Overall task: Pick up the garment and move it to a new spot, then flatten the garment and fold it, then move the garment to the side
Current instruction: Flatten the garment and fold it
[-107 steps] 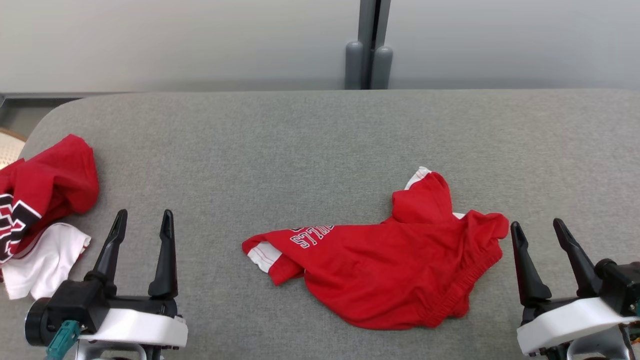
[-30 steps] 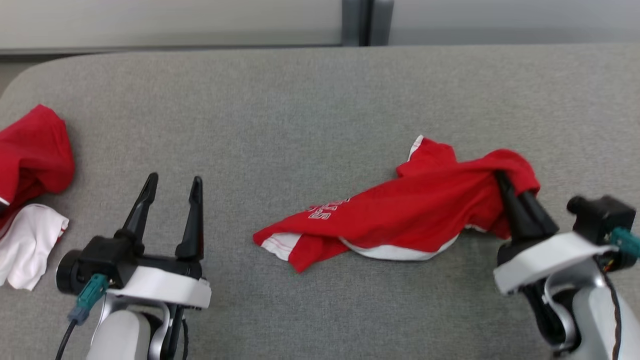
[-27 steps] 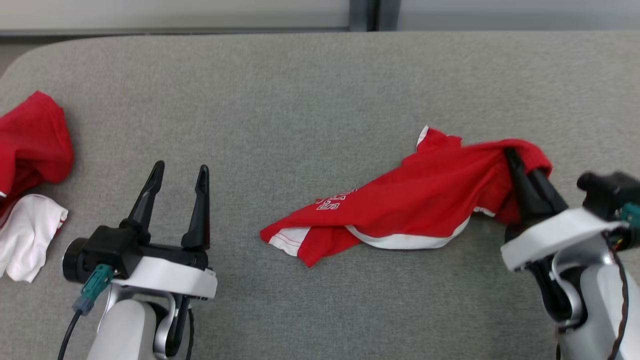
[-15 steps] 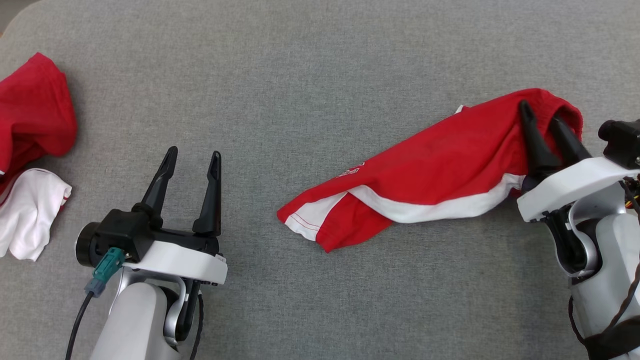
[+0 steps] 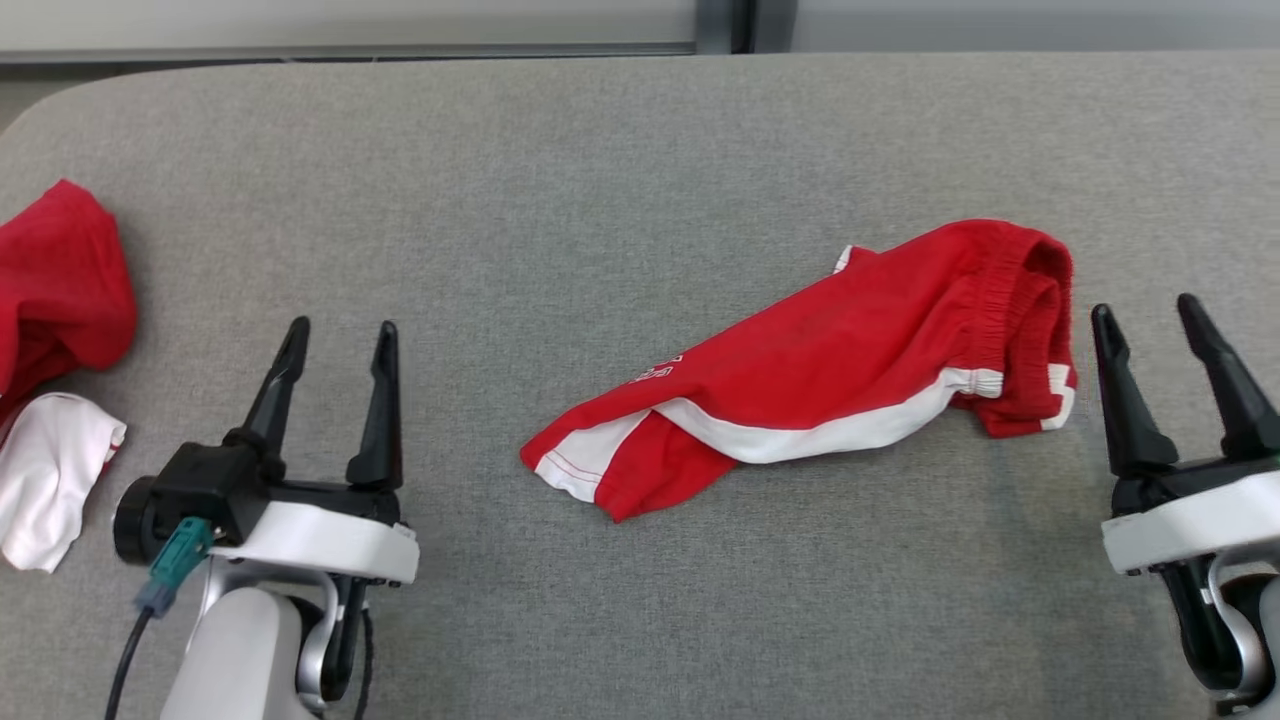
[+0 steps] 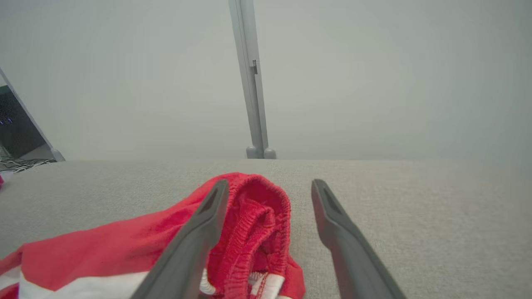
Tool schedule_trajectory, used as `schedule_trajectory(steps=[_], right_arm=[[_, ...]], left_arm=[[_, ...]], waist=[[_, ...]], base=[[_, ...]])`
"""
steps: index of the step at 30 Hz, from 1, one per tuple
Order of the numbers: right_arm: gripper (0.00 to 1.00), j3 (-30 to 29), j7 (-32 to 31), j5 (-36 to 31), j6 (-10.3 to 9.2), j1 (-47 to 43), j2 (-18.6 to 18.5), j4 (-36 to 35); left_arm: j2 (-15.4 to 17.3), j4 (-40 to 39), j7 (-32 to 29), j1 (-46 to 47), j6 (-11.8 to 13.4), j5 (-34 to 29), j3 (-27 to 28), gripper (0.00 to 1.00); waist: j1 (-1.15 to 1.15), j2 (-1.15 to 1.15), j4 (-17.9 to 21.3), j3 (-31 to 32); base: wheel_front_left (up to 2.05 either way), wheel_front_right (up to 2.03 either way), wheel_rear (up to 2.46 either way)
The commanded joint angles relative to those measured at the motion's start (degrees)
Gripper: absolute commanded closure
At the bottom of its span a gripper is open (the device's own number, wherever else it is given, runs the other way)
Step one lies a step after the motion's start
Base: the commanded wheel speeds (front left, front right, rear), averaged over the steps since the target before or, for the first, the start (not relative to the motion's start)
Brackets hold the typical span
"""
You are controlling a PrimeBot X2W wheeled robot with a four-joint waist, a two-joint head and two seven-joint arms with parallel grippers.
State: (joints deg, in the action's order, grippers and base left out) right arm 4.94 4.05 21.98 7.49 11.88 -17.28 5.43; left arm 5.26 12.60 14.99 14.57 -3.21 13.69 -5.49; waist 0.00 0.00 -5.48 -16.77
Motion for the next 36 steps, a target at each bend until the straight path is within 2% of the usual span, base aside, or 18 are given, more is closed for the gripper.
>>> schedule_trajectory(steps=[1,7,15,32,36], right_arm=[[0.00,-0.74,0.79,-1.53,0.00,-1.07,0.71,-2.51],[0.00,-1.39,-1.09,-6.46,0.00,-6.47,3.76,-9.40],[0.00,-0.84,-2.85,-6.81,0.00,-13.79,6.45,-11.68],[0.00,-1.01,-3.87,-7.15,0.00,-15.72,7.02,-12.42],[0.00,-0.94,-4.04,-7.23,0.00,-15.49,7.30,-12.71]], left_arm=[[0.77,-0.58,0.22,-0.91,0.64,0.01,0.70,0.00],[1.61,-2.18,0.24,-4.54,1.56,-0.62,1.48,0.00],[2.25,-4.14,-1.31,-11.33,2.86,-0.33,1.51,0.00],[2.45,-8.46,-5.06,-15.01,4.30,-0.31,0.04,0.00],[2.29,-9.06,-6.37,-13.98,3.54,-0.56,-1.52,0.00]], waist=[[0.00,0.00,0.96,1.07],[0.00,0.00,2.10,4.63],[0.00,0.00,3.03,9.34],[0.00,0.00,3.05,11.60],[0.00,0.00,3.06,11.37]], base=[[0.00,0.00,0.00],[0.00,0.00,0.00],[0.00,0.00,0.00],[0.00,0.00,0.00],[0.00,0.00,0.00]])
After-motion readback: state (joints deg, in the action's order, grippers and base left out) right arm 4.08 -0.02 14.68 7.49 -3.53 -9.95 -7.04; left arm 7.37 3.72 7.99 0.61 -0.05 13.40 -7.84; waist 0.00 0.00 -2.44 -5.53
